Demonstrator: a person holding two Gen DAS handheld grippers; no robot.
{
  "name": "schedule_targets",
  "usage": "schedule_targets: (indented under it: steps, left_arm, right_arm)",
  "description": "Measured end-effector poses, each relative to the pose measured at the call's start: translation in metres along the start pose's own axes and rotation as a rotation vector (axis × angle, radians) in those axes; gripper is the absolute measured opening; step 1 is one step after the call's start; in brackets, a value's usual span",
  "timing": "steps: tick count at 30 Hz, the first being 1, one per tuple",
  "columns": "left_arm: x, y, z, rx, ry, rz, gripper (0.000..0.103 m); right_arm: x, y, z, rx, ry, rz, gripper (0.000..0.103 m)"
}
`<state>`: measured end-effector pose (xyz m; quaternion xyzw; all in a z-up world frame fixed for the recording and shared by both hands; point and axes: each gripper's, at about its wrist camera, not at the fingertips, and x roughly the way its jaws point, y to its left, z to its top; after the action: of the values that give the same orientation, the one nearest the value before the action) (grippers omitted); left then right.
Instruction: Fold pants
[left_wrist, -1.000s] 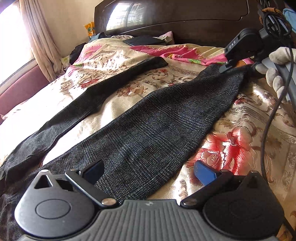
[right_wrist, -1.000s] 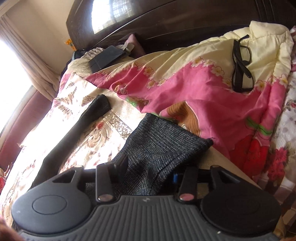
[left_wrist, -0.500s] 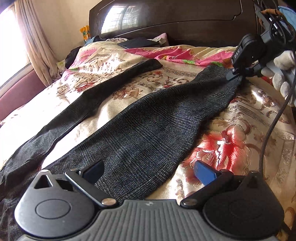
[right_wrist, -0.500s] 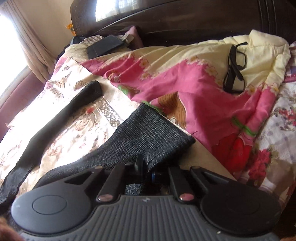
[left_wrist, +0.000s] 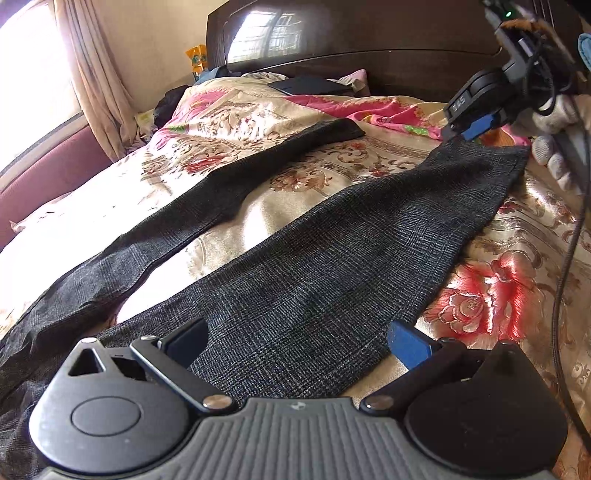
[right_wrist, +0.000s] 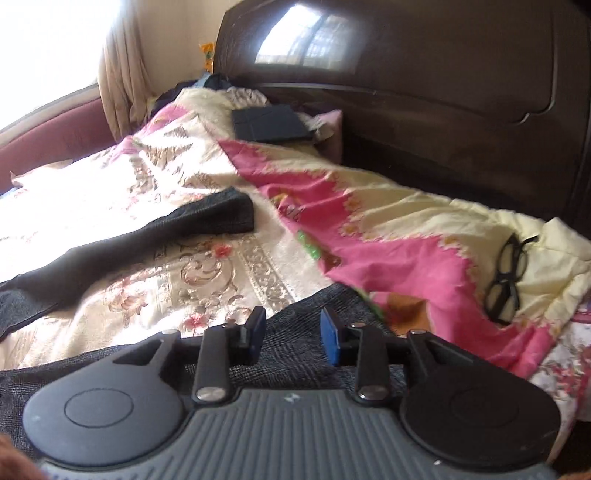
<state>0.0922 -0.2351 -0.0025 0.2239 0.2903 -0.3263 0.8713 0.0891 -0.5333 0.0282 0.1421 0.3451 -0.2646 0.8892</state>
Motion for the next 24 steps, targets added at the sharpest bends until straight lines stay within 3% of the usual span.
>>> schedule_targets:
  steps: [3, 5, 9, 11, 13, 15, 17, 19, 22, 24]
  left_arm:
    - [0.000, 0.004, -0.002, 0.004, 0.009, 0.005, 0.103]
    - [0.000, 0.008, -0.005, 0.011, 0.018, 0.019, 0.103]
    - [-0.003, 0.018, -0.012, 0.001, 0.034, 0.056, 0.103]
    - [-0.011, 0.026, -0.018, -0.010, 0.037, 0.081, 0.103]
    - [-0.021, 0.036, -0.027, -0.030, 0.039, 0.107, 0.103]
    - [-0.030, 0.048, -0.039, -0.049, 0.054, 0.138, 0.103]
    - [-0.037, 0.059, -0.053, -0.058, 0.074, 0.179, 0.103]
    - [-0.044, 0.072, -0.069, -0.072, 0.096, 0.227, 0.103]
    - [-0.052, 0.091, -0.092, -0.106, 0.138, 0.282, 0.103]
    - [-0.056, 0.105, -0.110, -0.146, 0.195, 0.259, 0.103]
  right_arm:
    - [0.048, -0.008, -0.004, 0.012, 0.086, -0.054, 0.026]
    - [0.058, -0.007, -0.003, -0.041, 0.036, -0.086, 0.024]
    - [0.062, -0.005, 0.009, -0.040, 0.031, -0.137, 0.024]
    - [0.049, 0.003, 0.010, -0.041, 0.015, -0.151, 0.030]
    - [0.021, 0.019, 0.006, -0.086, -0.051, -0.119, 0.032]
    - [-0.009, 0.043, -0.003, -0.132, -0.088, -0.021, 0.034]
    - [-0.028, 0.071, -0.018, -0.177, -0.056, 0.125, 0.033]
    - [-0.033, 0.099, -0.036, -0.222, -0.005, 0.215, 0.033]
    - [-0.014, 0.132, -0.062, -0.251, 0.095, 0.225, 0.033]
    - [0.007, 0.148, -0.074, -0.318, 0.180, 0.171, 0.036]
